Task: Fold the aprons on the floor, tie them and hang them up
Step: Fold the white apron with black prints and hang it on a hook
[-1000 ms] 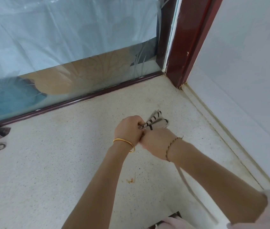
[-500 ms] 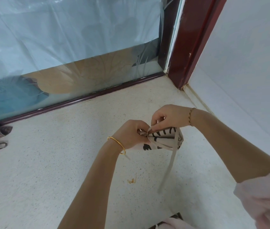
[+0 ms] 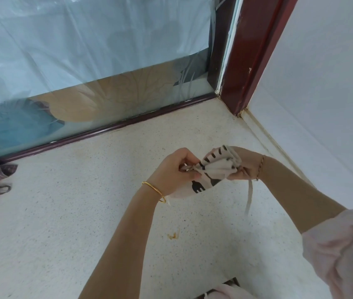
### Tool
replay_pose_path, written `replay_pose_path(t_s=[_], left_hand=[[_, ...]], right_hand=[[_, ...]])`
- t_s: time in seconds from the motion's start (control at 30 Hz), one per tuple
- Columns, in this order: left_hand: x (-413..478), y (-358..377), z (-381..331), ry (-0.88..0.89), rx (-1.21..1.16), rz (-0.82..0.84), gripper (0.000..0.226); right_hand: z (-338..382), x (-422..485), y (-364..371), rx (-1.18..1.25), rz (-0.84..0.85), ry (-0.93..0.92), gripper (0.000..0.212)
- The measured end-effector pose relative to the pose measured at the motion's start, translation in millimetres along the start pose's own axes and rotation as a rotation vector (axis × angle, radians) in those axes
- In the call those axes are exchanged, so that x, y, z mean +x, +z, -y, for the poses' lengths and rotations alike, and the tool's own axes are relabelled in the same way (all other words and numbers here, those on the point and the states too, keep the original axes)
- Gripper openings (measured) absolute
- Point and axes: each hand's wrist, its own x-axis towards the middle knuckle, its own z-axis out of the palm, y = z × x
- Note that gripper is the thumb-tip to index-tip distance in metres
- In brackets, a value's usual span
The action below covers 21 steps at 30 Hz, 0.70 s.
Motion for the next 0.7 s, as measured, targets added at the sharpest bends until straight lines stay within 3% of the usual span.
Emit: replay_pose_path(t_s=[0.07,0.17,0.27,0.33,0.4,0.5,0.7], left_hand=[[0.8,-1.9,3.4,-0.074,-0.199,-0.031,0.023],[2.8,0.7,9.3,-0.183,-0.417,-0.105,0.017],[5.8,7.3,16.9,-0.297,-0.430,-0.202,0.013],[7.3,12.3,22.6,-0.347,-0.405,-0.259,0.012],[8.7,17.5,27.2,-0.367,-0.350,-0.301,0.013],[10.5,25.8,33.7,-0.358,-0.265,-0.321,0.014],[10.8,26.4,35.1,-0.434,0.353,-0.135,0.014]], right_hand=[[-15.2,2.1,1.1,0.089,-0.025,-0.056,0.037],[-34.3,4.3,18.8,-0.014,-0.112,-0.154,0.024],[-35.7,8.1,40.2,-0.094,-0.240,-0.255,0.043],[-29.8,7.7,50.8,-0.076,-0.321,-0.223,0.041],[-28.3,10.0,58.4,-0.149,-0.442,-0.254,0.038],[-36.1,16.3,66.7,-0.495,-0.610,-0.396,0.041],[-42.5,25.7,63.5,-0.804,-0.792,-0.175,0.035]])
